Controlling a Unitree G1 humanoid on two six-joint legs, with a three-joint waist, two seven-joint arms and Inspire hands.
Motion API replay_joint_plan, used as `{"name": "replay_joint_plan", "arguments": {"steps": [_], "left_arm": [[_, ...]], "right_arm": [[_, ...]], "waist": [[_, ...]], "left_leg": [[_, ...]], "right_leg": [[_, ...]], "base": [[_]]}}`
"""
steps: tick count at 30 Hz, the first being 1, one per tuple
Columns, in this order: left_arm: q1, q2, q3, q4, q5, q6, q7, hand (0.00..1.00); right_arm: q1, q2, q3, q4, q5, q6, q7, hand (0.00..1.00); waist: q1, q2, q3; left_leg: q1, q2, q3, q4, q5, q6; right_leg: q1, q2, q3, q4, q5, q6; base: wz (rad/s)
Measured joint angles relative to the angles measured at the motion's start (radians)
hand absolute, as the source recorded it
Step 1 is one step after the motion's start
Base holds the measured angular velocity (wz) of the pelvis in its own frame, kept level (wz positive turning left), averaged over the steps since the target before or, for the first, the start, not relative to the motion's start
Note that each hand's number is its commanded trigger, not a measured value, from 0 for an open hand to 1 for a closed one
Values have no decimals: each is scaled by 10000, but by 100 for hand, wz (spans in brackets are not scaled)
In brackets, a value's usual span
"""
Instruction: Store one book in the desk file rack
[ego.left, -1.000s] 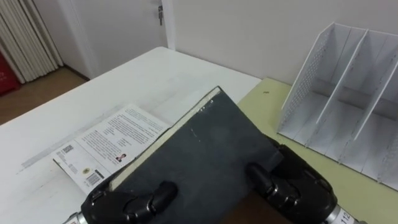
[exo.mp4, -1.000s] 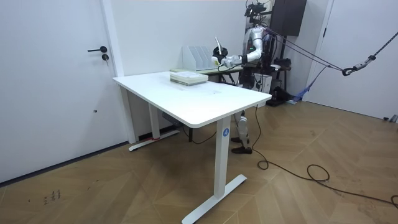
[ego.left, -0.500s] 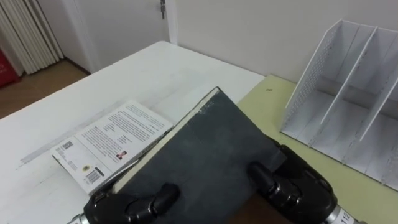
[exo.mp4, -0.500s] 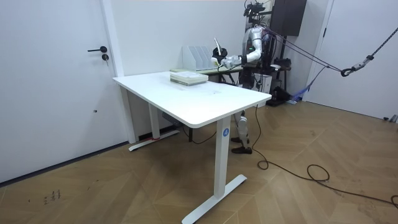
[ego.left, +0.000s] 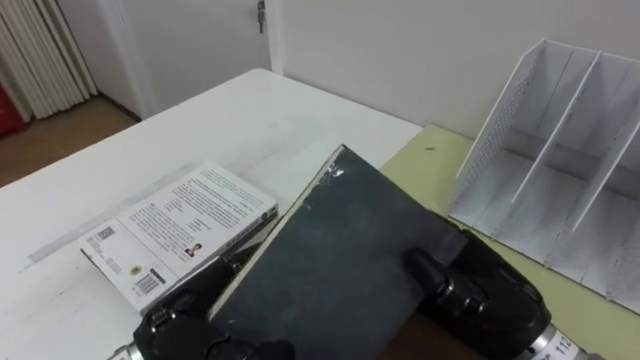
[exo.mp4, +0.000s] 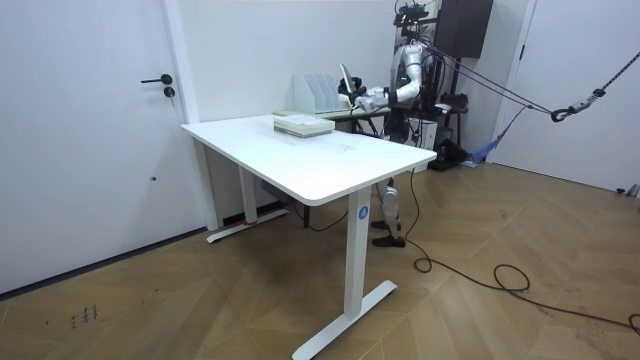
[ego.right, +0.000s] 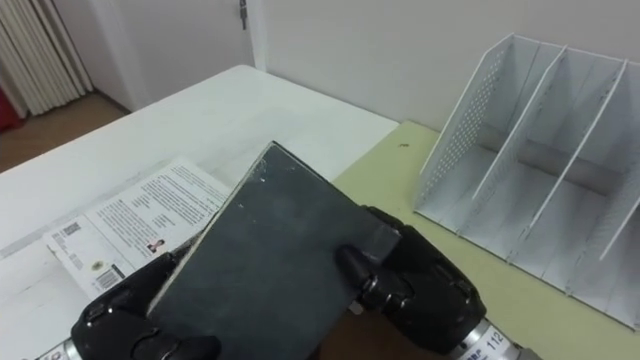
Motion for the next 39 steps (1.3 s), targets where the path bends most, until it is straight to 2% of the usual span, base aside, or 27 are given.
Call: {"name": "replay_joint_plan", "arguments": {"steps": [2, 7, 8, 10, 12, 14, 15, 17, 23, 25, 28, 32, 36, 38, 39], "left_arm": [[107, -216, -6, 366, 205, -72, 73, 0], [474, -465, -77, 1110, 1002, -145, 628, 0], [569, -592, -105, 1439, 1350, -162, 813, 0], [601, -659, -306, 1844, 1806, -162, 1090, 0], [640, -698, -522, 2100, 2434, -180, 1266, 0], [719, -866, -707, 2265, 2813, -199, 1473, 0], [719, -913, -770, 2340, 2833, -235, 1517, 0], [724, -1211, -992, 2973, 3151, -584, 1751, 0], [872, -1570, -1286, 3937, 4467, -826, 2381, 0], [870, -1677, -1410, 4222, 4482, -857, 2624, 0], [866, -1984, -1407, 4951, 4637, -1173, 2950, 0], [947, -2132, -1396, 5976, 4792, -1344, 3369, 0], [1000, -2415, -1333, 6910, 4794, -1506, 3950, 0], [1047, -2622, -989, 7461, 4783, -1824, 4299, 0], [1055, -2624, -933, 7566, 4784, -1886, 4365, 0]], "right_arm": [[-1, 6, -218, -181, -337, -4, -196, 100], [-38, 39, -320, -289, -741, -18, -820, 100], [-105, 37, -349, -304, -965, -18, -1077, 100], [-225, 37, -403, -308, -1308, -25, -1515, 100], [-291, 82, -439, -474, -2027, -78, -1955, 100], [-415, 79, -450, -630, -2433, -192, -2371, 100], [-435, 86, -450, -630, -2439, -234, -2487, 100], [-513, 183, -473, -716, -3161, -429, -3106, 100], [-538, 585, -675, -1812, -5397, -461, -4970, 100], [-543, 733, -668, -2088, -5995, -712, -5642, 100], [-606, 979, -668, -2387, -7320, -1045, -6674, 100], [-619, 1350, -678, -2932, -8359, -1214, -8008, 100], [-625, 1357, -725, -2945, -8964, -1436, -9059, 100], [-625, 1358, -899, -2945, -9350, -1447, -9638, 100], [-625, 1358, -962, -2945, -9419, -1455, -9791, 100]], "waist": [[-83, 9, 0], [-414, -51, -8], [-509, -56, -6], [-589, -115, 32], [-694, -181, 30], [-724, -211, 49], [-724, -210, 51], [-764, -192, 50], [-871, -190, 40], [-904, -207, 36], [-923, -224, 30], [-924, -182, 3], [-897, -142, -26], [-789, -127, -31], [-754, -127, -31]], "left_leg": [[-3, -2, 4, -9, 0, 0], [5, -8, 12, -102, 9, -2], [52, -10, 38, -108, 10, 0], [148, 6, 138, -132, 10, -1], [184, 25, 215, -150, 7, -5], [197, 45, 390, -204, 6, -6], [208, 53, 433, -216, 6, -6], [366, 60, 547, -314, 5, -6], [343, 78, 753, -467, 15, -14], [346, 82, 766, -469, 15, -14], [365, 94, 828, -471, 14, -14], [338, 140, 1006, -557, -1, -41], [399, 137, 1105, -617, -2, -44], [437, 133, 1141, -630, -2, -44], [441, 134, 1166, -633, -3, -44]], "right_leg": [[-12, 1, 0, -23, 0, 0], [-29, -1, 7, 6, 0, 0], [-1, 3, 18, 5, 1, 1], [69, 25, 51, -7, 1, 1], [80, 94, 102, -19, 1, 1], [66, 110, 294, -10, 7, 2], [64, 114, 307, -19, 18, 3], [68, 111, 416, -19, 20, 7], [-70, 161, 532, -8, 13, 9], [-60, 183, 540, 1, 16, 9], [-97, 264, 688, -79, 23, 15], [-201, 334, 832, -161, 33, 1], [-204, 364, 909, -159, 48, -8], [-186, 374, 936, -177, 48, -9], [-192, 382, 957, -188, 48, -10]], "base": [[0], [0], [-7], [-9], [-8], [-19], [-18], [-16], [-12], [-2], [-5], [-10], [-9], [-6], [-7]]}}
